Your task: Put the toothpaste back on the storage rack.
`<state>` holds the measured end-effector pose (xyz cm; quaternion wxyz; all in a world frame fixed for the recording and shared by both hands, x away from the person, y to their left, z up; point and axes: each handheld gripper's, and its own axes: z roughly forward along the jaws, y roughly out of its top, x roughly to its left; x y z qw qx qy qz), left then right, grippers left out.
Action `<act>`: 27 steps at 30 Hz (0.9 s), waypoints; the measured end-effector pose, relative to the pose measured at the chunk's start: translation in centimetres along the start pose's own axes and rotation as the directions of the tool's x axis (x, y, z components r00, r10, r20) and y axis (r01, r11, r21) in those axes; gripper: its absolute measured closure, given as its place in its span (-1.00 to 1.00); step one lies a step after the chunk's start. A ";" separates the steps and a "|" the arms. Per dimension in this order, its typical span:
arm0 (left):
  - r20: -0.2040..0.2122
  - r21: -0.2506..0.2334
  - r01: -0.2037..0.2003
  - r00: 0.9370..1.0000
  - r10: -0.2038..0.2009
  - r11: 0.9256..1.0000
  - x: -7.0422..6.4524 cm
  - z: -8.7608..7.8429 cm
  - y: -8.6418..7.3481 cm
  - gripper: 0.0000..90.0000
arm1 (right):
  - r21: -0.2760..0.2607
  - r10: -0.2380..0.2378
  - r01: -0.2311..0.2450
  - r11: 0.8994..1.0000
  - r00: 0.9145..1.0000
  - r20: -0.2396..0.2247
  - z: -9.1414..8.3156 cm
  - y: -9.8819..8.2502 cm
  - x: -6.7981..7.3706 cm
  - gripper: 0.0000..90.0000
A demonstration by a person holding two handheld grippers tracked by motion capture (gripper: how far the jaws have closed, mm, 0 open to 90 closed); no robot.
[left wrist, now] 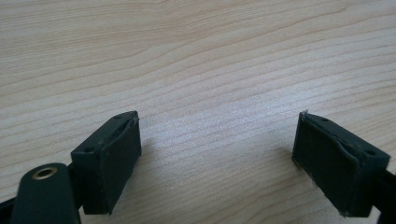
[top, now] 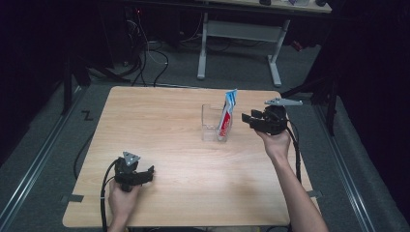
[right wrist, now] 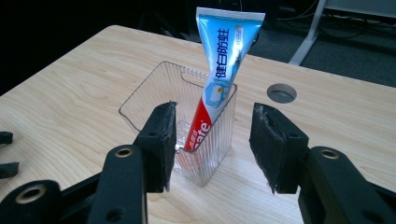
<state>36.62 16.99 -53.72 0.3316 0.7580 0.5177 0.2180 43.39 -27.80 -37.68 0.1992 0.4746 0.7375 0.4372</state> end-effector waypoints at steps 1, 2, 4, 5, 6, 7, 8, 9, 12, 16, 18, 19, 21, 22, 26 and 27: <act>0.000 0.000 0.000 1.000 0.000 1.000 0.0 0.0 0.0 -0.65 | -0.001 -0.002 0.002 1.000 1.000 -0.001 -0.1 0.0 0.1 0.13; 0.000 0.000 0.000 1.000 0.000 1.000 0.0 0.0 0.0 -0.65 | 0.000 -0.003 0.003 1.000 1.000 -0.001 -0.2 0.0 0.1 0.13; 0.000 0.000 0.000 1.000 0.000 1.000 0.0 0.0 0.0 -0.65 | -0.001 -0.007 0.007 1.000 1.000 -0.005 -0.3 0.0 0.2 0.13; 0.000 0.000 0.001 1.000 -0.001 1.000 0.0 0.0 0.0 -0.65 | 0.001 -0.002 0.002 1.000 1.000 -0.008 -0.4 0.0 0.3 0.13; 0.000 0.000 0.001 1.000 -0.001 1.000 0.0 0.0 0.0 -0.65 | 0.002 -0.003 0.003 1.000 1.000 -0.016 -0.5 0.0 0.3 0.13; 0.000 0.000 0.000 1.000 0.000 1.000 0.0 0.0 0.0 -0.65 | 0.004 0.000 0.000 1.000 1.000 -0.020 -0.6 0.0 0.4 0.12; 0.000 0.000 0.000 1.000 0.000 1.000 0.0 0.0 0.0 -0.65 | 0.007 0.000 0.000 1.000 1.000 -0.026 -0.7 0.0 0.5 0.12; 0.000 0.000 0.000 1.000 0.000 1.000 0.0 0.0 0.0 -0.65 | 0.009 0.001 0.000 1.000 1.000 -0.030 -0.8 0.0 0.6 0.12; 0.000 0.000 0.000 1.000 0.000 1.000 0.0 0.0 0.0 -0.65 | 0.017 -0.006 0.006 1.000 0.999 -0.034 -1.1 0.0 0.8 0.12; 0.000 0.000 0.000 1.000 0.000 1.000 0.0 0.0 0.0 -0.65 | 0.016 -0.011 0.011 1.000 0.999 -0.037 -1.4 0.0 1.1 0.12; 0.000 0.000 0.000 1.000 0.000 1.000 0.0 0.0 0.0 -0.65 | 0.016 -0.014 0.015 1.000 0.999 -0.039 -1.6 -0.1 1.2 0.12; 0.000 0.000 0.000 1.000 0.000 1.000 0.0 0.0 0.0 -0.65 | 0.016 -0.016 0.016 1.000 0.999 -0.040 -1.7 -0.1 1.3 0.12; 0.000 0.000 0.000 1.000 0.000 1.000 0.0 0.0 0.0 -0.65 | 0.016 -0.020 0.021 1.000 0.999 -0.040 -1.9 -0.1 1.4 0.12; 0.000 0.000 0.000 1.000 0.000 1.000 0.0 0.0 0.0 -0.65 | 0.017 -0.018 0.019 1.000 0.999 -0.040 -2.0 -0.2 1.5 0.12; 0.000 0.000 0.000 1.000 0.000 1.000 0.0 0.0 0.0 -0.65 | 0.015 -0.027 0.027 1.000 0.999 -0.040 -2.3 -0.5 1.6 0.12; 0.000 0.000 0.000 1.000 0.000 1.000 0.0 0.0 0.0 -0.65 | 0.015 -0.029 0.030 0.999 0.999 -0.041 -2.4 -0.6 1.6 0.12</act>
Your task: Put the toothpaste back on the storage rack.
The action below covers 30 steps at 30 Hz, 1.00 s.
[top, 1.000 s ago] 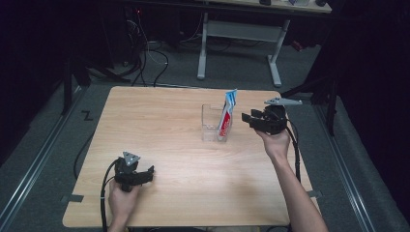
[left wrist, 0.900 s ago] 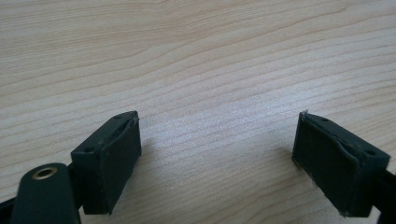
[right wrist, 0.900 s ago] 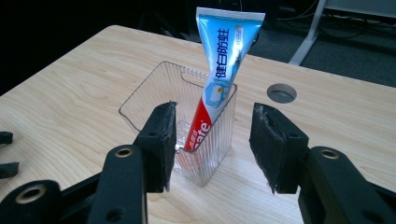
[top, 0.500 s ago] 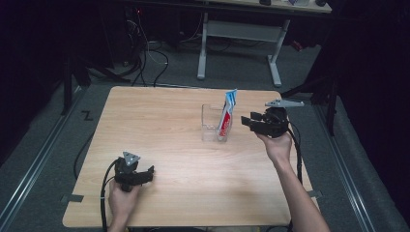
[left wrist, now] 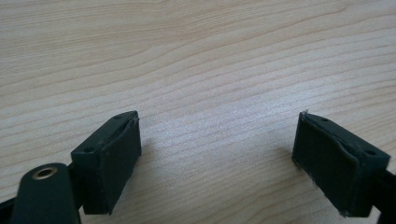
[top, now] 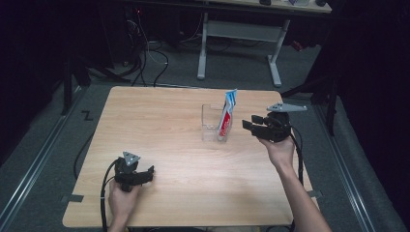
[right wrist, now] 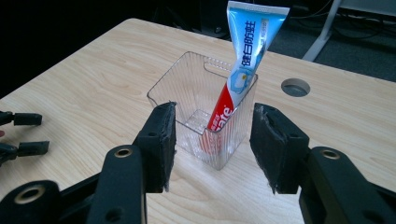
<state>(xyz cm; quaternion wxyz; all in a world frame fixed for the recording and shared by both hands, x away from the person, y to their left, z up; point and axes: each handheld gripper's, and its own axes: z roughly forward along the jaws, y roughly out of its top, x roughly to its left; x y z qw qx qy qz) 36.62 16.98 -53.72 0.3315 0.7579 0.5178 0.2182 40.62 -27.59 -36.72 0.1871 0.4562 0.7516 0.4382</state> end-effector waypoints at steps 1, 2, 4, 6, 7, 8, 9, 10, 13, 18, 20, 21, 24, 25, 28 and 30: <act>0.000 0.000 0.000 1.000 0.000 1.000 0.0 0.0 0.0 -0.65 | -0.002 0.001 -0.001 1.000 1.000 0.000 -0.1 -0.1 0.0 0.12; 0.000 0.000 0.000 1.000 0.000 1.000 0.0 0.0 0.0 -0.65 | -0.005 0.002 -0.002 1.000 1.000 0.000 -0.2 -0.2 0.0 0.13; 0.000 0.000 0.000 1.000 0.000 1.000 0.0 0.0 0.0 -0.65 | -0.012 0.002 -0.002 1.000 1.000 -0.002 -0.5 -0.4 0.0 0.13; -0.001 0.000 0.000 1.000 0.000 1.000 0.0 0.0 0.0 -0.65 | -0.019 0.006 -0.006 1.000 1.000 -0.006 -0.7 -0.6 0.0 0.12; -0.001 0.000 0.000 1.000 0.000 1.000 0.0 0.0 0.0 -0.65 | -0.020 0.007 -0.007 1.000 1.000 -0.006 -0.8 -0.7 0.0 0.13; -0.001 0.000 0.000 1.000 0.000 1.000 0.0 0.0 0.0 -0.65 | -0.020 0.012 -0.012 1.000 1.000 -0.008 -0.9 -0.8 0.0 0.13; -0.002 -0.001 0.000 1.000 0.000 1.000 0.0 0.0 0.0 -0.65 | -0.024 0.011 -0.011 1.000 1.000 -0.009 -0.9 -0.9 0.0 0.13; -0.001 0.000 0.000 1.000 0.000 1.000 0.0 0.0 0.0 -0.65 | -0.023 0.013 -0.013 1.000 1.000 -0.010 -1.0 -1.0 0.0 0.13; -0.001 0.000 0.000 1.000 0.000 1.000 0.0 0.0 0.0 -0.65 | -0.028 0.019 -0.019 0.999 1.000 -0.012 -1.1 -1.3 0.0 0.13; -0.001 0.001 0.001 1.000 -0.001 1.000 0.0 0.0 0.0 -0.65 | -0.030 0.027 -0.028 0.999 0.999 -0.017 -1.4 -1.8 0.0 0.13; -0.002 0.000 0.001 1.000 -0.001 1.000 0.0 0.0 0.0 -0.65 | -0.031 0.029 -0.029 0.999 0.999 -0.018 -1.4 -2.0 0.0 0.13; -0.001 0.001 0.001 1.000 -0.001 1.000 0.0 0.0 0.0 -0.65 | -0.033 0.031 -0.031 0.999 0.999 -0.018 -1.5 -2.1 0.0 0.13; -0.001 0.001 0.001 1.000 -0.001 1.000 0.0 0.0 0.0 -0.65 | -0.029 0.034 -0.035 0.999 0.999 -0.021 -1.6 -2.3 0.0 0.12; -0.001 0.001 0.001 1.000 -0.001 1.000 0.0 0.0 0.0 -0.65 | -0.029 0.034 -0.035 0.999 0.999 -0.021 -1.6 -2.4 0.1 0.12; -0.001 0.001 0.000 1.000 0.000 1.000 0.0 0.0 0.0 -0.65 | -0.029 0.035 -0.036 0.999 0.999 -0.022 -1.6 -2.7 0.1 0.13; -0.001 0.001 0.001 1.000 -0.001 1.000 0.0 0.0 0.0 -0.65 | -0.028 0.037 -0.038 0.999 0.999 -0.023 -1.7 -2.9 0.1 0.12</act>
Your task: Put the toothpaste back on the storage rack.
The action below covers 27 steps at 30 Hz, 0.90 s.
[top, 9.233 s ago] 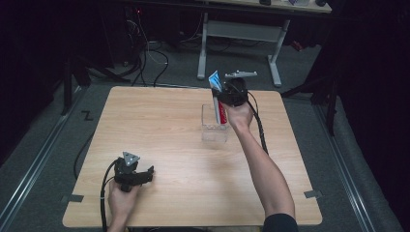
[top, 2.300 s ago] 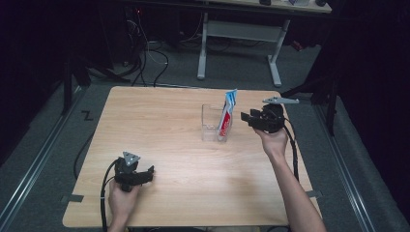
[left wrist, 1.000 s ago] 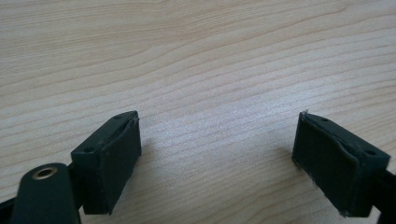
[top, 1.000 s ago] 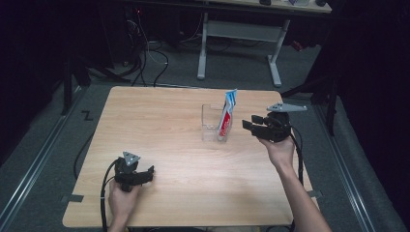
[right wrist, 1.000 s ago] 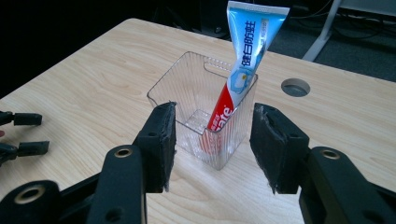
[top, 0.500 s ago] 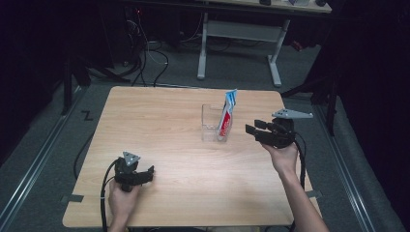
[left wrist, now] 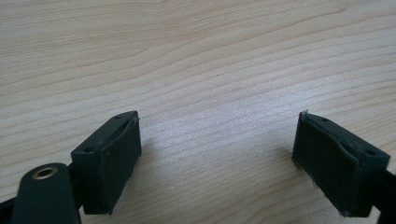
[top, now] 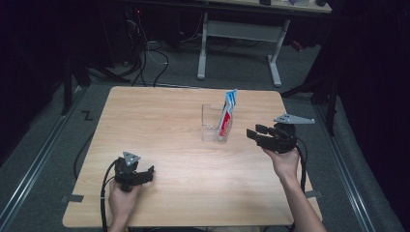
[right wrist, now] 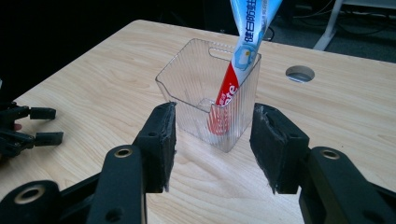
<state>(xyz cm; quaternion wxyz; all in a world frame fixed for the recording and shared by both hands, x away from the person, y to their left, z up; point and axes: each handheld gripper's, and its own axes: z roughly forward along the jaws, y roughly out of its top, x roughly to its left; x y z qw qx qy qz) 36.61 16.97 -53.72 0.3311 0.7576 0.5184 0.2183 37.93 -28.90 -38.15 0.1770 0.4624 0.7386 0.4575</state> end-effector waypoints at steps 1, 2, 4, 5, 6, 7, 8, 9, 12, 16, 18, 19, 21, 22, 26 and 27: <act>0.000 0.000 0.000 1.000 0.000 1.000 0.0 0.0 0.0 -0.65 | 0.001 0.003 -0.003 1.000 1.000 -0.002 0.0 -0.1 0.0 0.12; 0.000 0.000 0.000 1.000 0.000 1.000 0.0 0.0 0.0 -0.65 | 0.000 0.002 -0.002 1.000 1.000 -0.002 0.0 -0.2 0.0 0.13; 0.000 0.000 0.000 1.000 0.000 1.000 0.0 0.0 0.0 -0.65 | 0.004 0.004 -0.004 1.000 1.000 -0.002 0.0 -0.4 0.0 0.13; 0.000 0.000 0.000 1.000 0.000 1.000 0.0 0.0 0.0 -0.65 | 0.007 0.006 -0.006 1.000 1.000 -0.004 0.1 -0.5 0.1 0.12; 0.000 0.000 0.000 1.000 0.000 1.000 0.0 0.0 0.0 -0.65 | 0.010 0.006 -0.006 1.000 1.000 -0.003 0.1 -0.6 0.1 0.13; 0.000 0.000 0.000 1.000 0.000 1.000 0.0 0.0 0.0 -0.65 | 0.009 0.007 -0.007 1.000 1.000 -0.004 0.2 -0.7 0.1 0.12; 0.000 0.000 0.000 1.000 0.000 1.000 0.0 0.0 0.0 -0.65 | 0.011 0.013 -0.012 1.000 1.000 -0.005 0.2 -0.9 0.0 0.12; 0.000 0.000 0.000 1.000 0.000 1.000 0.0 0.0 0.0 -0.65 | 0.010 0.013 -0.013 1.000 1.000 -0.006 0.2 -1.0 0.0 0.12; 0.001 0.002 0.000 1.000 0.000 1.000 0.0 0.0 0.0 -0.65 | 0.013 0.021 -0.021 1.000 1.000 -0.004 0.3 -1.4 0.0 0.13; 0.000 0.000 0.000 1.000 0.000 1.000 0.0 0.0 0.0 -0.65 | 0.018 0.035 -0.035 0.999 0.999 -0.005 0.4 -2.0 -0.2 0.12; 0.000 0.000 0.001 1.000 -0.001 1.000 0.0 0.0 0.0 -0.65 | 0.018 0.041 -0.041 0.999 0.999 -0.005 0.5 -2.2 -0.3 0.12; 0.000 0.000 0.000 1.000 0.000 1.000 0.0 0.0 0.0 -0.65 | 0.019 0.044 -0.043 0.999 0.999 -0.005 0.6 -2.4 -0.3 0.12; 0.000 0.000 0.000 1.000 0.000 1.000 0.0 0.0 0.0 -0.65 | 0.021 0.046 -0.046 0.999 0.999 -0.005 0.7 -2.6 -0.3 0.12; 0.000 0.000 0.000 1.000 0.000 1.000 0.0 0.0 0.0 -0.65 | 0.023 0.046 -0.046 0.999 0.999 -0.006 0.7 -2.7 -0.3 0.12; 0.000 0.000 0.000 1.000 0.000 1.000 0.0 0.0 0.0 -0.65 | 0.028 0.048 -0.048 0.998 0.999 -0.002 1.0 -3.0 -0.3 0.12; 0.000 0.000 0.000 1.000 0.000 1.000 0.0 0.0 0.0 -0.65 | 0.031 0.051 -0.051 0.998 0.999 -0.002 1.1 -3.1 -0.3 0.12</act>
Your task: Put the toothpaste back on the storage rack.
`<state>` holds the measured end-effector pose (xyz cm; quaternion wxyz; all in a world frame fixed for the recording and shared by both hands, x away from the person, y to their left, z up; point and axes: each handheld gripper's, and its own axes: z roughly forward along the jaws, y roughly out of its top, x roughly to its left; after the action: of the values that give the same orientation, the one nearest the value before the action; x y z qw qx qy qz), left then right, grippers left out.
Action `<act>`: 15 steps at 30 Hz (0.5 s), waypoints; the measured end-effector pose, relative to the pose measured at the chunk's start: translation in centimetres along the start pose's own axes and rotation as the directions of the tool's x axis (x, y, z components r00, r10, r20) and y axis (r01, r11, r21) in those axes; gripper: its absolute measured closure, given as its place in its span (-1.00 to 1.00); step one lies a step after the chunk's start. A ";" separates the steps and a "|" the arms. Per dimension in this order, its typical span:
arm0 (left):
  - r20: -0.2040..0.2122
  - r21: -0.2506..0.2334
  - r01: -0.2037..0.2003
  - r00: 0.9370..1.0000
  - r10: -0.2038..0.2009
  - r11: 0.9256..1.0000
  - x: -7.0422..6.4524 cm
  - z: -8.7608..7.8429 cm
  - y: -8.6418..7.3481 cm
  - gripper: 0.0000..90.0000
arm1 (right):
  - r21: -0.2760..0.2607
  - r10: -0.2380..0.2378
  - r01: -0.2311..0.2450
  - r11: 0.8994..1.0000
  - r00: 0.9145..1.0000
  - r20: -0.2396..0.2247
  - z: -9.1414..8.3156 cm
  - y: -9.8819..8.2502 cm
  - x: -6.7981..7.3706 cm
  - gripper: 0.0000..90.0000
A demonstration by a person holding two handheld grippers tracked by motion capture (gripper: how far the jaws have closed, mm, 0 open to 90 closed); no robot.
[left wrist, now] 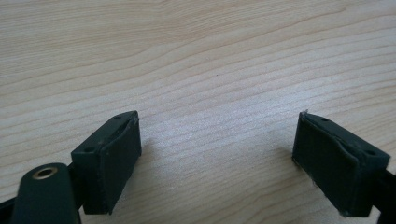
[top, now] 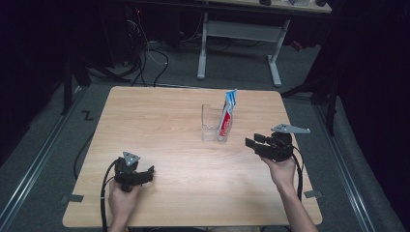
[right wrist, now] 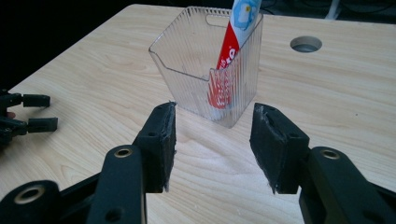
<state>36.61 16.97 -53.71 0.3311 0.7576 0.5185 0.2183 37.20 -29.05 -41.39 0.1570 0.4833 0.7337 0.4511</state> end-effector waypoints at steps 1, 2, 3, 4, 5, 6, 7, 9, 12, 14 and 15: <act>0.000 0.000 0.000 1.000 0.000 1.000 0.0 0.0 0.0 -0.65 | 0.000 0.000 0.000 1.000 1.000 0.000 0.0 0.0 0.0 0.12; 0.000 0.000 0.000 1.000 0.000 1.000 0.0 0.0 0.0 -0.65 | 0.005 0.007 -0.007 1.000 1.000 -0.002 0.3 -0.3 0.0 0.12; 0.001 0.001 0.000 1.000 0.000 1.000 0.0 0.0 0.0 -0.65 | 0.006 0.008 -0.008 1.000 1.000 -0.002 0.3 -0.3 -0.1 0.12; 0.000 0.000 0.001 1.000 -0.001 1.000 0.0 0.0 0.0 -0.65 | 0.008 0.010 -0.010 1.000 1.000 -0.002 0.4 -0.5 -0.1 0.12; 0.000 0.000 0.000 1.000 0.000 1.000 0.0 0.0 0.0 -0.65 | 0.010 0.016 -0.016 1.000 1.000 -0.002 0.5 -0.6 -0.1 0.12; 0.000 0.000 0.000 1.000 0.000 1.000 0.0 0.0 0.0 -0.65 | 0.012 0.014 -0.014 1.000 1.000 -0.003 0.6 -0.7 -0.1 0.12; 0.000 0.000 0.000 1.000 0.000 1.000 0.0 0.0 0.0 -0.65 | 0.014 0.010 -0.010 1.000 1.000 0.000 0.6 -0.8 -0.1 0.12; 0.000 0.000 0.000 1.000 0.000 1.000 0.0 0.0 0.0 -0.65 | 0.014 0.009 -0.009 1.000 1.000 0.000 0.7 -0.9 -0.1 0.12; 0.000 0.000 0.000 1.000 0.000 1.000 0.0 0.0 0.0 -0.65 | 0.022 0.012 -0.012 1.000 1.000 0.004 0.9 -1.1 -0.1 0.12; 0.000 0.000 0.000 1.000 0.000 1.000 0.0 0.0 0.0 -0.65 | 0.026 0.019 -0.019 0.999 1.000 0.006 1.0 -1.4 -0.1 0.12; 0.001 0.001 0.000 1.000 0.000 1.000 0.0 0.0 0.0 -0.65 | 0.028 0.022 -0.022 0.999 1.000 0.006 1.0 -1.5 -0.2 0.12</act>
<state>36.61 16.97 -53.71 0.3309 0.7578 0.5184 0.2178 37.15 -28.87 -43.20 0.1475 0.4950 0.7340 0.4411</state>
